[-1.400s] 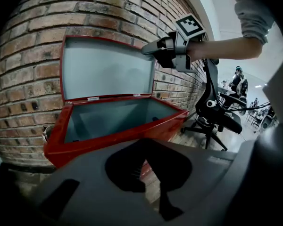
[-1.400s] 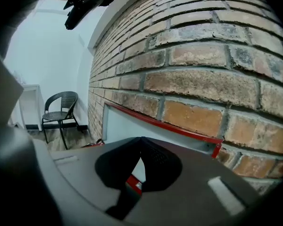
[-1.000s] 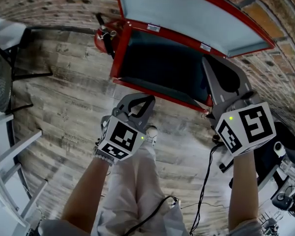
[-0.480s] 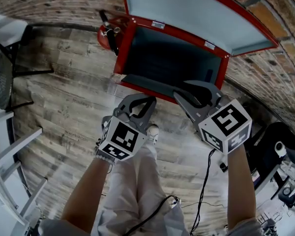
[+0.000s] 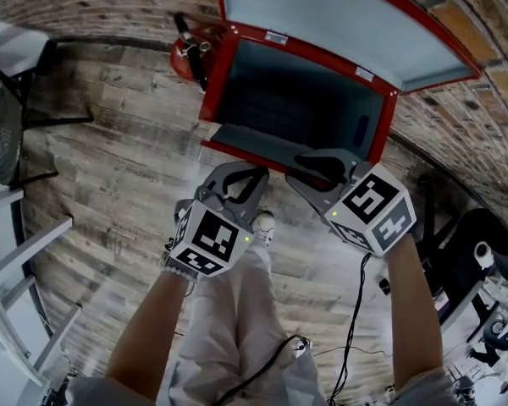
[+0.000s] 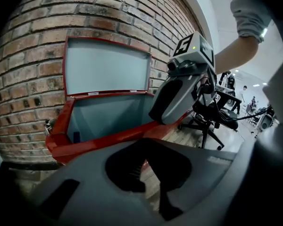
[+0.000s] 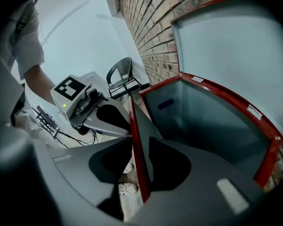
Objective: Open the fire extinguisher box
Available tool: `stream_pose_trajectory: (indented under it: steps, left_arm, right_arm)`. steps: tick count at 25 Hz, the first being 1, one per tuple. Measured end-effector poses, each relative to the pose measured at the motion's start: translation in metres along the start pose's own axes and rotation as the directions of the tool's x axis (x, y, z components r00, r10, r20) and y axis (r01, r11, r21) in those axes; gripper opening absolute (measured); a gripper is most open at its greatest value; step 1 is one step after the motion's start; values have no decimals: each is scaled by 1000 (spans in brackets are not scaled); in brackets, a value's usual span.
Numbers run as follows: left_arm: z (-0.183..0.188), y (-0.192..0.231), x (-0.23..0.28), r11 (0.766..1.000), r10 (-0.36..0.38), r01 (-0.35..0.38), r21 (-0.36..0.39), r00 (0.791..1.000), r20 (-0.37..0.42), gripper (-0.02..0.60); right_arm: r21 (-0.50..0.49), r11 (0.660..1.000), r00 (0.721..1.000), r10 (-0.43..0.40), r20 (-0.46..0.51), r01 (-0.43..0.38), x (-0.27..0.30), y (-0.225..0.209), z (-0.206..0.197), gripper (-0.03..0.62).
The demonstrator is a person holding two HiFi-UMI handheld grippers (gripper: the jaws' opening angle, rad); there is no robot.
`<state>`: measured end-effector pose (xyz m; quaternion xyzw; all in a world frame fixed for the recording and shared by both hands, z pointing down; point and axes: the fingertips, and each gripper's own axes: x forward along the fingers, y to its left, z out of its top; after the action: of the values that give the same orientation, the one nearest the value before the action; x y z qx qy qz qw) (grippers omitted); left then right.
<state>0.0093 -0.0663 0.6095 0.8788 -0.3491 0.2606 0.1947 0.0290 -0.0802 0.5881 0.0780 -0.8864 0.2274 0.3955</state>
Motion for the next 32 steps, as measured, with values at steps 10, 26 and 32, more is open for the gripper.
stream_pose_trajectory:
  steps: [10,26,32]
  left_arm:
    - [-16,-10,-7,1000,-18,18,15,999,-29,0]
    - [-59,-36,-39,997,-68,70,23,994,-89,0]
    - [-69,-36,-54,998,-64,65,14,994,-83,0]
  right_arm:
    - [-16,996,993,84,-85,-85,14,20,-17,100]
    - [-62,988,977,131,-168,-143,39,63,-55,75]
    - [-83,984,962,133,-237,-156,58,84,-81,66]
